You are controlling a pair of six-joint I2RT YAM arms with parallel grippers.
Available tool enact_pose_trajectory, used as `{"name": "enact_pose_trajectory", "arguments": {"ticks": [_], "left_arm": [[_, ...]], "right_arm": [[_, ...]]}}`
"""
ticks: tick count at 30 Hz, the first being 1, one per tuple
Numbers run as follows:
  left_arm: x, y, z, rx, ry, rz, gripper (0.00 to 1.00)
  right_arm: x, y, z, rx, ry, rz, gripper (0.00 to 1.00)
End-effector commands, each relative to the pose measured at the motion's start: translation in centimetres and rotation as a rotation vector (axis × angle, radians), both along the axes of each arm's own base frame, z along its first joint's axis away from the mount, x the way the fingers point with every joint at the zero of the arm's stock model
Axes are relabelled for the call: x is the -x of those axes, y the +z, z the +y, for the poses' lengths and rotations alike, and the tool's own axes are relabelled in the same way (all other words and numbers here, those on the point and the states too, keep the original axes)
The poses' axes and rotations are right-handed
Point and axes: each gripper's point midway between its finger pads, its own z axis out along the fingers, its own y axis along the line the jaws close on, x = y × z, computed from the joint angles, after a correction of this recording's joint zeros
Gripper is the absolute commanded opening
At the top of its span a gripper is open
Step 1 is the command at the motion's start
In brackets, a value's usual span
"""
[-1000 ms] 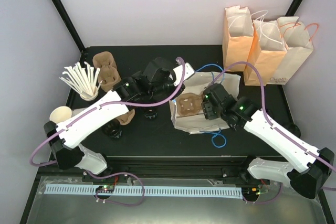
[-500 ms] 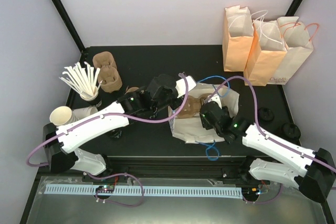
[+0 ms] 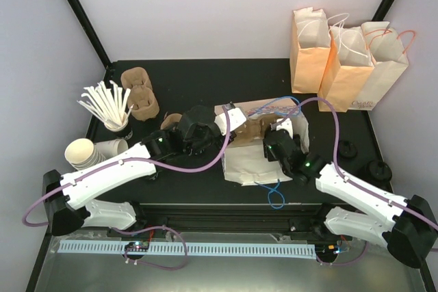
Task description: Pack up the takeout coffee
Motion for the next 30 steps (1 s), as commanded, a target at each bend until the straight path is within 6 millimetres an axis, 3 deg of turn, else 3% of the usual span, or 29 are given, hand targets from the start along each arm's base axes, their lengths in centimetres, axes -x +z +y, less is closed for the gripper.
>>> {"name": "enact_pose_trajectory", "arguments": {"ticks": [1, 10, 14, 23, 30], "left_arm": [[1.2, 3.3, -0.9, 0.130, -0.075, -0.041, 0.01], [1.4, 2.8, -1.8, 0.131, -0.101, 0.009, 0.02], [1.4, 3.4, -1.8, 0.141, -0.098, 0.011, 0.02], [1.7, 4.6, -1.8, 0.183, -0.138, 0.072, 0.02], [1.3, 6.1, -1.2, 0.298, -0.200, 0.235, 0.02]], "right_arm": [[-1.5, 1.4, 0.4, -0.094, 0.005, -0.046, 0.53], [-2.4, 3.1, 0.8, -0.096, 0.050, -0.137, 0.54], [-2.9, 2.2, 0.0, -0.026, -0.004, -0.111, 0.54], [-3.4, 1.3, 0.4, -0.001, -0.006, -0.093, 0.53], [-3.4, 1.5, 0.7, 0.009, 0.019, -0.083, 0.53]]}}
